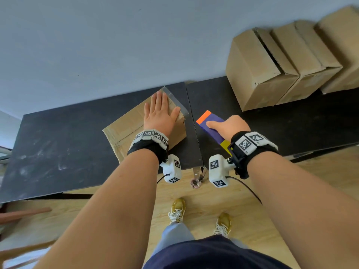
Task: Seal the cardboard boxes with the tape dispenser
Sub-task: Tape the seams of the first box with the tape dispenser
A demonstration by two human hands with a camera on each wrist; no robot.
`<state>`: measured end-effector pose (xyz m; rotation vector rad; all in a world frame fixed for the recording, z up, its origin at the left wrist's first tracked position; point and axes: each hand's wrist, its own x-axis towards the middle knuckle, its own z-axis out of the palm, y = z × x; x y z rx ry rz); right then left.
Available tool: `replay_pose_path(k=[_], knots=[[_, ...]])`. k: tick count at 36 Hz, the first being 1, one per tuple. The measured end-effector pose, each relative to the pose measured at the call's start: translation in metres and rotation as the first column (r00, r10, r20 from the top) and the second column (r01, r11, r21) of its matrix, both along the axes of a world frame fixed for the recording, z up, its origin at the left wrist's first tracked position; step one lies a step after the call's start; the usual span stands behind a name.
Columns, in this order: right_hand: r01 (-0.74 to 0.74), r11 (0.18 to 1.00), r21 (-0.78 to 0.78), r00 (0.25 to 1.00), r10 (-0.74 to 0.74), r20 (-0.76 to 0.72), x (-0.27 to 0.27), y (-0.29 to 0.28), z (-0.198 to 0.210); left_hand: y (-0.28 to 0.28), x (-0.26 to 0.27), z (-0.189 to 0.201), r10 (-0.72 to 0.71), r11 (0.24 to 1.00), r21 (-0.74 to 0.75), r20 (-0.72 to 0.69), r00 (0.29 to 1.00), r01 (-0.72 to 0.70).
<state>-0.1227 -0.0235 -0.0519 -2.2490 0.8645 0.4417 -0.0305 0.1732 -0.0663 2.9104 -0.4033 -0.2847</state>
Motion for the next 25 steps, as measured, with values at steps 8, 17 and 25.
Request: replay_pose_path(k=[8,17,25], knots=[[-0.089,0.976,-0.199,0.996,0.092,0.008,0.017,0.003,-0.014,0.001,-0.001,-0.004,0.0,1.0,-0.014,0.035,0.999,0.0],[-0.161,0.958,-0.237,0.987,0.159,-0.03,0.032,0.017,-0.044,0.001,0.001,-0.01,0.009,0.999,-0.037,0.065,0.998,-0.007],[-0.201,0.954,-0.22,0.979,0.188,-0.079,0.035,0.028,-0.074,0.002,0.001,-0.008,0.017,0.998,-0.065,0.079,0.997,-0.012]])
